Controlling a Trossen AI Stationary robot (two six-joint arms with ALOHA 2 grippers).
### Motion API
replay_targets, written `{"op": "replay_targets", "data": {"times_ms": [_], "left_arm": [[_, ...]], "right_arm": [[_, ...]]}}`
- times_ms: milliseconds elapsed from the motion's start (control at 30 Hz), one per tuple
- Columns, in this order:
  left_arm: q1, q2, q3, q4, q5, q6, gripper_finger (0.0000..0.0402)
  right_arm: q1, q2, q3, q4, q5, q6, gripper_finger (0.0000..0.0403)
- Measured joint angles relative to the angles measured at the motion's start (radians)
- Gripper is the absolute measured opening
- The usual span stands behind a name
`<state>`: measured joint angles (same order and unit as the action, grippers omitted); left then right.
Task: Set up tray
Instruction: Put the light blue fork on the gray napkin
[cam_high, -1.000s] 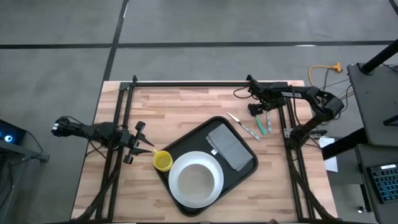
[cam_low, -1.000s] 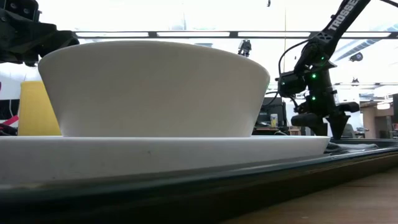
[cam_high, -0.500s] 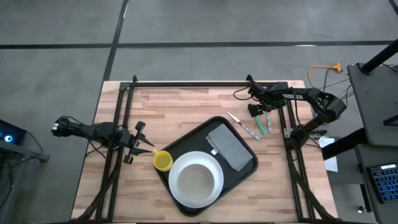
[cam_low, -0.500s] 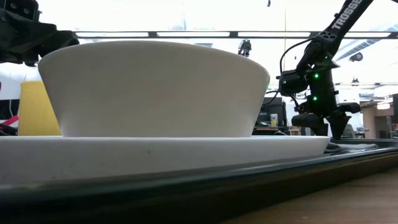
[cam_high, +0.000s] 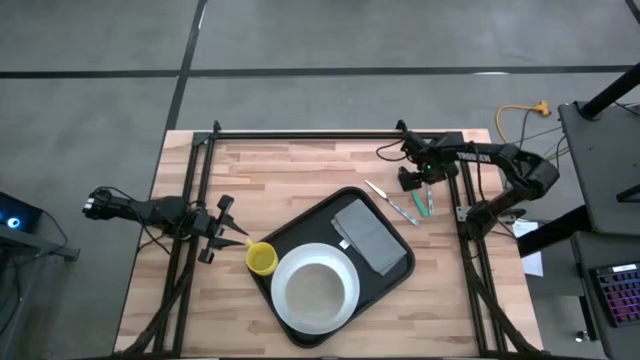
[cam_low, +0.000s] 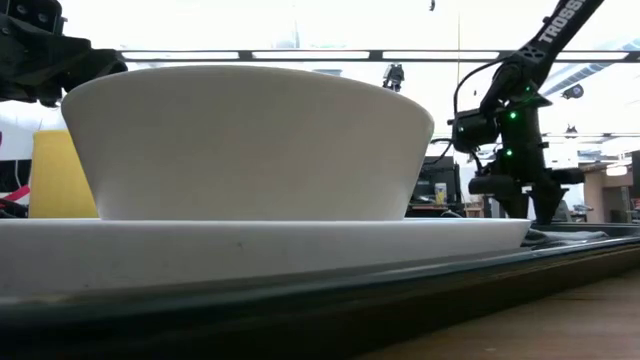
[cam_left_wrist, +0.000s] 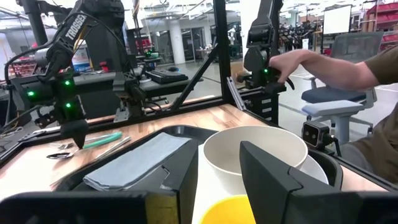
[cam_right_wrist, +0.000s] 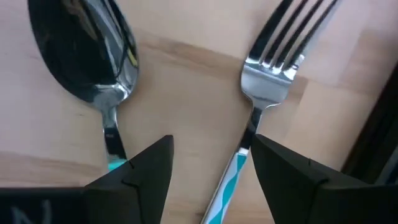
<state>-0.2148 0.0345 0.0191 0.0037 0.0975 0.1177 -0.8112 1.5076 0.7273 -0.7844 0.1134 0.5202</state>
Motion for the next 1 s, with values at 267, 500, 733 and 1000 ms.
{"op": "replay_targets", "data": {"times_ms": [267, 500, 733, 1000], "left_arm": [[0.0, 0.0, 0.0, 0.0, 0.0, 0.0, 0.0104], [0.0, 0.0, 0.0, 0.0, 0.0, 0.0, 0.0104], [0.0, 0.0, 0.0, 0.0, 0.0, 0.0, 0.0104], [0.0, 0.0, 0.0, 0.0, 0.0, 0.0, 0.0104]], "right_arm": [[0.002, -0.003, -0.023, -0.013, -0.016, 0.03, 0.0207], [0.002, -0.003, -0.024, -0.011, -0.006, 0.002, 0.0199], [0.002, -0.001, -0.024, -0.009, -0.014, -0.003, 0.0165], [0.003, -0.001, -0.026, -0.011, -0.023, -0.018, 0.0071]]}}
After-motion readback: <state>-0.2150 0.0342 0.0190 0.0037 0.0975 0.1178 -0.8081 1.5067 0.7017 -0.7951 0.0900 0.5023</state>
